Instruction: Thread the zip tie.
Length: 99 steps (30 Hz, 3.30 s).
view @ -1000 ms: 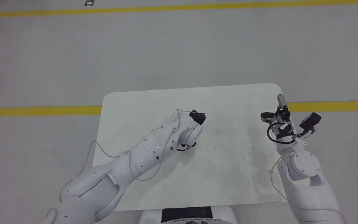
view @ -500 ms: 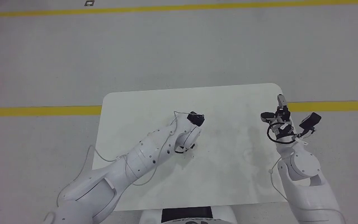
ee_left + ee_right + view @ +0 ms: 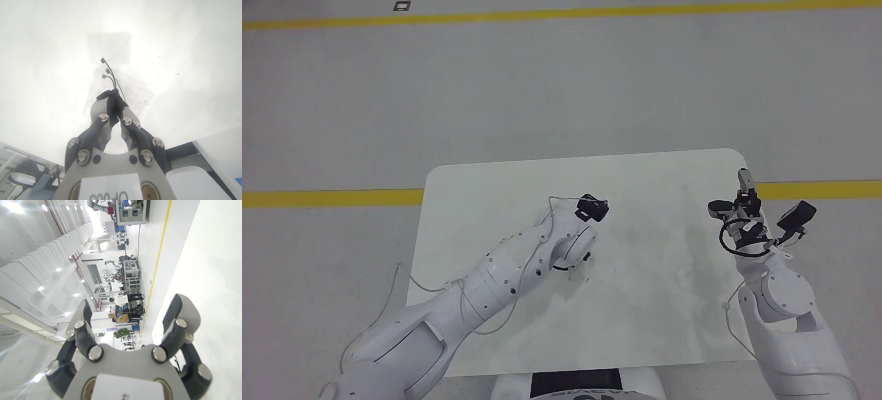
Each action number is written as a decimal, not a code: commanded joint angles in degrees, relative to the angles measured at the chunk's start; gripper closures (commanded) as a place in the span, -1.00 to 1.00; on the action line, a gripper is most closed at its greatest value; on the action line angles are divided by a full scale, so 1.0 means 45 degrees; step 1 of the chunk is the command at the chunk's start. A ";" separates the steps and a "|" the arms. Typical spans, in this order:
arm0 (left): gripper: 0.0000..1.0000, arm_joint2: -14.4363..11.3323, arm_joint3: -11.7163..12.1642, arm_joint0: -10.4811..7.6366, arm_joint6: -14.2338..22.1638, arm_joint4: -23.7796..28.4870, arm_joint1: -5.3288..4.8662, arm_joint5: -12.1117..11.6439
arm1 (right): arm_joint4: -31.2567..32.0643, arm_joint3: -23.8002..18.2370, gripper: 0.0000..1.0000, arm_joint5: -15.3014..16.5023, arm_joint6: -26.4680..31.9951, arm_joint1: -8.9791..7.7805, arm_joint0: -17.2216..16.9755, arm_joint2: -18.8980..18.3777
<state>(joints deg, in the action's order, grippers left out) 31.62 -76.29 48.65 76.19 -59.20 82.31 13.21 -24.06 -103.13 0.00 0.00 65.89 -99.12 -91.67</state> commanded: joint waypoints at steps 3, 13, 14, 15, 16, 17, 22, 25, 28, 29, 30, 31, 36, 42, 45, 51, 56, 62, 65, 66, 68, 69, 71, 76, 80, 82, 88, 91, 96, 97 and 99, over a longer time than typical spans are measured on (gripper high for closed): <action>1.00 -0.0069 0.0377 -0.0047 -0.0392 0.0245 0.0084 -0.0366 | 0.0000 0.0000 -1.00 0.0000 0.0000 0.0000 0.0000 0.0000; 0.86 -0.0232 0.1102 -0.0285 -0.0813 0.0581 0.0299 -0.0636 | 0.0000 0.0000 -1.00 0.0000 0.0000 0.0000 0.0000 0.0000; 0.62 -0.0241 0.1133 -0.0299 -0.0809 0.0597 0.0311 -0.0645 | 0.0000 0.0000 -1.00 0.0000 0.0000 0.0000 0.0000 0.0000; 0.46 -0.0247 0.1152 -0.0309 -0.0805 0.0610 0.0320 -0.0653 | 0.0000 0.0000 -1.00 0.0000 0.0000 0.0000 0.0000 0.0000; 0.40 -0.0248 0.1164 -0.0318 -0.0799 0.0622 0.0329 -0.0655 | 0.0000 0.0000 -1.00 0.0000 0.0000 0.0000 0.0000 0.0000; 0.36 -0.0250 0.1168 -0.0321 -0.0790 0.0622 0.0333 -0.0654 | 0.0000 0.0000 -1.00 0.0000 0.0000 0.0000 0.0000 0.0000; 0.30 -0.0212 0.1101 -0.0319 -0.0690 0.0572 0.0323 -0.0605 | 0.0000 0.0000 -1.00 0.0000 0.0000 0.0000 0.0000 0.0000; 0.34 -0.0166 0.1011 -0.0293 -0.0637 0.0522 0.0301 -0.0579 | 0.0000 0.0000 -1.00 0.0000 0.0000 0.0000 0.0000 0.0000; 0.44 -0.0131 0.0923 -0.0253 -0.0597 0.0458 0.0277 -0.0548 | 0.0000 0.0000 -1.00 0.0000 0.0000 0.0000 0.0000 0.0000; 0.50 -0.0124 0.0903 -0.0241 -0.0584 0.0436 0.0272 -0.0538 | 0.0000 0.0000 -1.00 0.0000 0.0000 0.0000 0.0000 0.0000; 0.50 -0.0113 0.0878 -0.0226 -0.0567 0.0419 0.0265 -0.0528 | 0.0000 0.0000 -1.00 0.0000 0.0000 0.0000 0.0000 0.0000; 0.54 -0.0106 0.0850 -0.0211 -0.0550 0.0415 0.0262 -0.0518 | 0.0000 0.0000 -1.00 0.0000 0.0000 0.0000 0.0000 0.0000; 0.66 -0.0076 0.0790 -0.0105 -0.0526 0.0442 0.0252 -0.0443 | 0.0000 0.0000 -1.00 0.0000 0.0000 0.0000 0.0000 0.0000; 0.50 -0.0064 0.0917 -0.0016 -0.0567 0.0606 0.0282 -0.0355 | 0.0000 0.0000 -1.00 0.0000 0.0000 0.0000 0.0000 0.0000; 0.46 -0.0031 0.1060 0.0031 -0.0738 0.0849 0.0314 -0.0380 | 0.0000 0.0000 -1.00 0.0000 0.0000 0.0000 0.0000 0.0000; 0.40 -0.0120 0.1344 -0.0023 -0.0854 0.0897 0.0378 -0.0401 | 0.0000 0.0000 -1.00 0.0000 0.0000 0.0000 0.0000 0.0000; 0.40 -0.0300 0.1496 -0.0111 -0.0826 0.0778 0.0468 -0.0256 | 0.0000 0.0000 -1.00 0.0000 0.0000 0.0000 0.0000 0.0000; 0.42 -0.0397 0.1765 -0.0193 -0.0933 0.0929 0.0574 -0.0304 | 0.0000 0.0000 -1.00 0.0000 0.0000 0.0000 0.0000 0.0000; 0.48 -0.0429 0.1899 -0.0242 -0.0970 0.0993 0.0618 -0.0332 | 0.0000 0.0000 -1.00 0.0000 0.0000 0.0000 0.0000 0.0000; 0.52 -0.0444 0.1934 -0.0263 -0.0960 0.0992 0.0631 -0.0331 | 0.0000 0.0000 -1.00 0.0000 0.0000 0.0000 0.0000 0.0000; 0.56 -0.0495 0.1997 -0.0316 -0.0918 0.0924 0.0658 -0.0288 | 0.0000 0.0000 -1.00 0.0000 0.0000 0.0000 0.0000 0.0000; 0.60 -0.0526 0.1991 -0.0345 -0.0875 0.0864 0.0671 -0.0239 | 0.0000 0.0000 -1.00 0.0000 0.0000 0.0000 0.0000 0.0000; 0.68 -0.0577 0.1971 -0.0381 -0.0768 0.0768 0.0692 -0.0135 | 0.0000 0.0000 -1.00 0.0000 0.0000 0.0000 0.0000 0.0000; 0.72 -0.0598 0.1912 -0.0395 -0.0616 0.0640 0.0706 0.0019 | 0.0000 0.0000 -1.00 0.0000 0.0000 0.0000 0.0000 0.0000; 0.58 -0.0521 0.1856 -0.0324 -0.0710 0.0729 0.0696 -0.0011 | 0.0000 0.0000 -1.00 0.0000 0.0000 0.0000 0.0000 0.0000; 0.54 -0.0464 0.1873 -0.0271 -0.0838 0.0889 0.0695 -0.0141 | 0.0000 0.0000 -1.00 0.0000 0.0000 0.0000 0.0000 0.0000; 0.58 -0.0469 0.1999 -0.0250 -0.0970 0.0995 0.0726 -0.0243 | 0.0000 0.0000 -1.00 0.0000 0.0000 0.0000 0.0000 0.0000; 0.64 -0.0496 0.2042 -0.0274 -0.0943 0.0971 0.0746 -0.0220 | 0.0000 0.0000 -1.00 0.0000 0.0000 0.0000 0.0000 0.0000; 0.78 -0.0524 0.1972 -0.0286 -0.0914 0.0911 0.0765 -0.0156 | 0.0000 0.0000 -1.00 0.0000 0.0000 0.0000 0.0000 0.0000; 0.82 -0.0529 0.1965 -0.0286 -0.0897 0.0889 0.0766 -0.0145 | 0.0000 0.0000 -1.00 0.0000 0.0000 0.0000 0.0000 0.0000; 0.80 -0.0538 0.1934 -0.0290 -0.0863 0.0849 0.0768 -0.0119 | 0.0000 0.0000 -1.00 0.0000 0.0000 0.0000 0.0000 0.0000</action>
<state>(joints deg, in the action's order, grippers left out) 29.22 -67.52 47.36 72.23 -55.27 85.77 12.61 -24.06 -103.13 0.00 0.00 65.89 -99.12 -91.67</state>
